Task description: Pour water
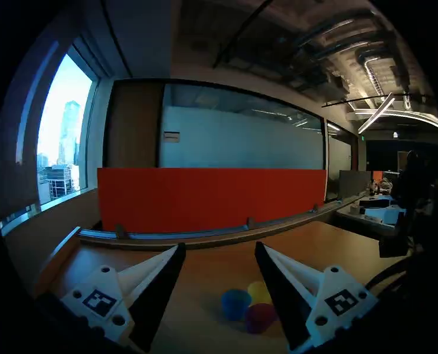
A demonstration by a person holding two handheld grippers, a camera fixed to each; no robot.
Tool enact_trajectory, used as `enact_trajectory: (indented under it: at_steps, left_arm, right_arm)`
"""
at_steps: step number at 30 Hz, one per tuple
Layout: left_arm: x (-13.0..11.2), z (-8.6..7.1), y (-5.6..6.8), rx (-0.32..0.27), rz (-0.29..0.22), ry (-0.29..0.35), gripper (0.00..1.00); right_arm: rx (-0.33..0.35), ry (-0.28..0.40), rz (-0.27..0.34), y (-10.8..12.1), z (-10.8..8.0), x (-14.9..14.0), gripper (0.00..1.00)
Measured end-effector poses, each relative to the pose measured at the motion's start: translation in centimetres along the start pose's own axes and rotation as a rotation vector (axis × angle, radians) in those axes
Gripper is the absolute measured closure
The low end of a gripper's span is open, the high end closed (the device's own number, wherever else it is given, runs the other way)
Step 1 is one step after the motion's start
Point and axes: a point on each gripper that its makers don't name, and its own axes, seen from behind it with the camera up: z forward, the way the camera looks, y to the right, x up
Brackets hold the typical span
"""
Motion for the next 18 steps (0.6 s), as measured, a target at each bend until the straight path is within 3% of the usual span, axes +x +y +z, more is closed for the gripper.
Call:
enact_trajectory:
  at_steps: [9, 18]
  left_arm:
    - [-0.7, 0.6, 0.7, -0.05, 0.007, -0.025, 0.13]
    - [-1.3, 1.0, 0.7, -0.099, 0.014, -0.049, 0.13]
  right_arm:
    - [0.103, -0.007, -0.03, -1.8, 0.5, 0.5, 0.01]
    - [0.175, -0.08, -0.044, -2.8, 1.2, -0.8, 0.01]
